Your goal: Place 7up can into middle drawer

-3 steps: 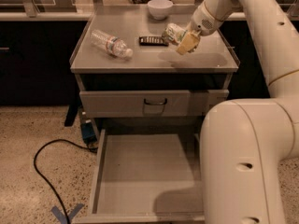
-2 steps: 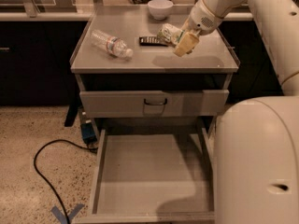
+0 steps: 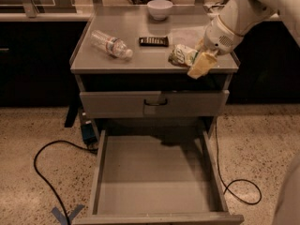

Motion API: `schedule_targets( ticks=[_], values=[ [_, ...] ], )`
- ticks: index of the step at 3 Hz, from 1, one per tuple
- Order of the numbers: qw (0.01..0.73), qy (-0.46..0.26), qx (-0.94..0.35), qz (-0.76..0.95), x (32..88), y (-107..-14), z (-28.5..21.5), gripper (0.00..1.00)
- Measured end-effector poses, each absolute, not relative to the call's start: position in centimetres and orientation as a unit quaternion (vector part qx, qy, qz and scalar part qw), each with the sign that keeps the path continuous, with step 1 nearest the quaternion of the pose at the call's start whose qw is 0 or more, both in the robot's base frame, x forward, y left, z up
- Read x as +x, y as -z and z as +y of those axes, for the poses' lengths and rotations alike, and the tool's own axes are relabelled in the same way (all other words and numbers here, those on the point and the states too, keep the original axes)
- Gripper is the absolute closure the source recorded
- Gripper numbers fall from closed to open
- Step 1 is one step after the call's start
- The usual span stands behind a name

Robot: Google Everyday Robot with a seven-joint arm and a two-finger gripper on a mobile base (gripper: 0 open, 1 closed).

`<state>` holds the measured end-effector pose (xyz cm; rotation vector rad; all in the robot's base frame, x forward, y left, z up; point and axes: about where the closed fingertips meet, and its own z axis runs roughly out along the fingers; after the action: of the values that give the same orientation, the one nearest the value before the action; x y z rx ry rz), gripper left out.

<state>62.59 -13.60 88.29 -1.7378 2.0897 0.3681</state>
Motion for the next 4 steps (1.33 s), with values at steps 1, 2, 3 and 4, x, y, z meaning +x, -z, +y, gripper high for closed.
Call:
schedule_targets(
  ticks=[1, 2, 3, 4],
  values=[
    [0.140, -0.175, -0.598, 0.770, 59.4, -84.0, -14.6, 1.00],
    [0.140, -0.175, -0.598, 0.770, 59.4, -84.0, -14.6, 1.00],
    [0.137, -0.192, -0.603, 0.762, 59.6, -81.2, -13.5, 1.00],
    [0.108, -0.245, -0.616, 0.741, 59.1, -75.8, -11.2, 1.00]
  ],
)
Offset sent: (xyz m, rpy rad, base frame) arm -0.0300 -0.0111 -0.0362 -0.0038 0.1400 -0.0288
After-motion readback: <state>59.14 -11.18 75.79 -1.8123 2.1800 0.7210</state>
